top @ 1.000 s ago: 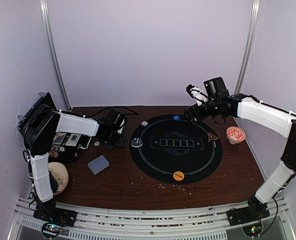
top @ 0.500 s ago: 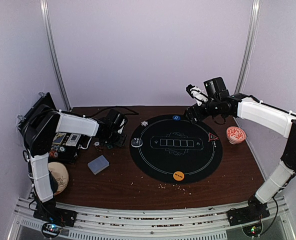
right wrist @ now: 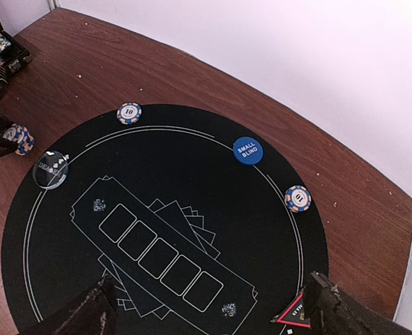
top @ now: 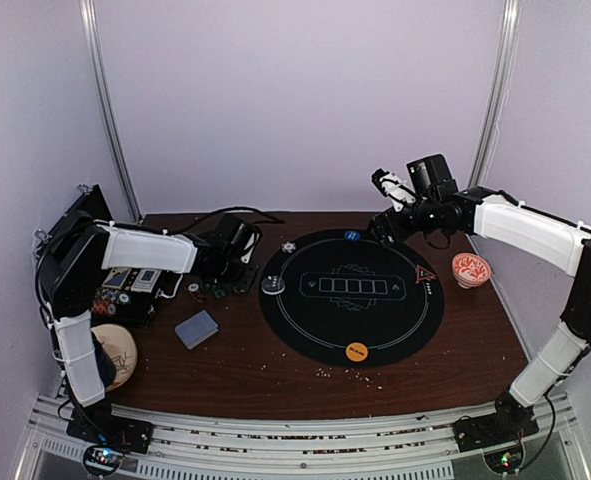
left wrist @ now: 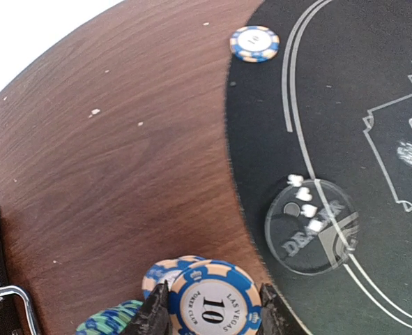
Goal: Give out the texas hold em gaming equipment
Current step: Pick up the pile of poker chips from the pile of poker chips, then place the poker chips pile at the big blind area.
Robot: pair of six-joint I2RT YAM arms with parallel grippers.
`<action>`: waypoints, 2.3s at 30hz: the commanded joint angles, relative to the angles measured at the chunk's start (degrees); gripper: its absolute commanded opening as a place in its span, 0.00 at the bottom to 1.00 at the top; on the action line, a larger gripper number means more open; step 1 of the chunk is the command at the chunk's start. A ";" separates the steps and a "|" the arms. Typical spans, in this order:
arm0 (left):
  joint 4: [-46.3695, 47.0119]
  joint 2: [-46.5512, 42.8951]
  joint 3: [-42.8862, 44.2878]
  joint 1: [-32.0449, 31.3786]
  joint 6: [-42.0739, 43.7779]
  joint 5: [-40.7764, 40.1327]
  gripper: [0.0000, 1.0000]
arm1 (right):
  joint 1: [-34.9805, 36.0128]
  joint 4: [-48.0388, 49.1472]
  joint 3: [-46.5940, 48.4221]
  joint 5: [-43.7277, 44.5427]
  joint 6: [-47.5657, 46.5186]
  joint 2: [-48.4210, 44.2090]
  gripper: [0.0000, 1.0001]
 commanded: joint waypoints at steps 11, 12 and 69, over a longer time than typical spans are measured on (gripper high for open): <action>1.44 -0.79 1.36 -14.68 -2.00 -1.37 0.25 | -5.06 3.15 -1.58 -0.91 3.01 -2.10 0.95; 1.66 -0.40 1.36 -15.81 -2.32 -1.37 0.25 | -5.42 3.20 -1.62 -1.10 3.17 -2.15 0.95; 5.61 11.50 6.67 -33.20 -4.73 -0.52 0.29 | -8.70 3.69 -2.44 -5.35 4.49 -4.37 0.95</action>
